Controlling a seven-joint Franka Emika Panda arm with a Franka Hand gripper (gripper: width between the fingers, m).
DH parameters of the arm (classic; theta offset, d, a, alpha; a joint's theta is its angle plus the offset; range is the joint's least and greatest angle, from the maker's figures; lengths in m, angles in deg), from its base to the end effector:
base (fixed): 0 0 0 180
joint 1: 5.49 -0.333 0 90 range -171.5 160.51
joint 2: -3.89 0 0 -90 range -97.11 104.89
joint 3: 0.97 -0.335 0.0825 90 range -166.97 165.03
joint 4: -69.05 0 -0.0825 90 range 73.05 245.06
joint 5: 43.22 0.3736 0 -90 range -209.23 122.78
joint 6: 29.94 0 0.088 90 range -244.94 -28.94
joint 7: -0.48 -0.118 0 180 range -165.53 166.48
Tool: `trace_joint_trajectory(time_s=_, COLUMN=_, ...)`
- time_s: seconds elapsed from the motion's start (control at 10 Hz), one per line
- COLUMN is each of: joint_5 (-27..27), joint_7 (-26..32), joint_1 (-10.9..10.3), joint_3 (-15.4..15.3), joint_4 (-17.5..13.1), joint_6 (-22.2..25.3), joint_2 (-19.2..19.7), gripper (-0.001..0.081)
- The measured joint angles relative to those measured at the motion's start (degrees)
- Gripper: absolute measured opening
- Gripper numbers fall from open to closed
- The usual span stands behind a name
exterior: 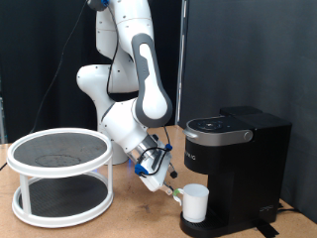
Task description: Make a cup of coffee with the keurig machine
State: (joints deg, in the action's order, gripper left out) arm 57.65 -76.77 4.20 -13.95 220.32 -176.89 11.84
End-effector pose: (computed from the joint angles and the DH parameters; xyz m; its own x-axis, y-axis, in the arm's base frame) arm 0.3883 0.0165 0.1965 -0.8834 -0.0321 -0.4675 -0.2943 0.8143 0.5003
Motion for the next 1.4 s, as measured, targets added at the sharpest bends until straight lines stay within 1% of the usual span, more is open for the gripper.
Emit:
trace_joint_trajectory(time_s=0.4, joint_5=1.1, joint_7=-0.9, joint_1=-0.5, joint_3=-1.3, joint_4=-0.7, joint_6=-1.5, joint_2=0.0, gripper=0.0734)
trace_joint_trajectory(time_s=0.7, joint_5=1.3, joint_7=-2.2, joint_1=-0.5, joint_3=-1.3, joint_4=-1.7, joint_6=-2.0, joint_2=0.2, gripper=0.0734)
trace_joint_trajectory(time_s=1.0, joint_5=1.2, joint_7=-2.9, joint_1=-0.5, joint_3=-1.3, joint_4=-2.8, joint_6=-2.8, joint_2=1.1, gripper=0.0734)
trace_joint_trajectory(time_s=1.2, joint_5=0.5, joint_7=-3.4, joint_1=-0.4, joint_3=-1.3, joint_4=-3.1, joint_6=-3.0, joint_2=1.5, gripper=0.0734)
trace_joint_trajectory(time_s=1.4, joint_5=-1.5, joint_7=-4.3, joint_1=-0.2, joint_3=-1.1, joint_4=-2.7, joint_6=-2.9, joint_2=1.6, gripper=0.0734)
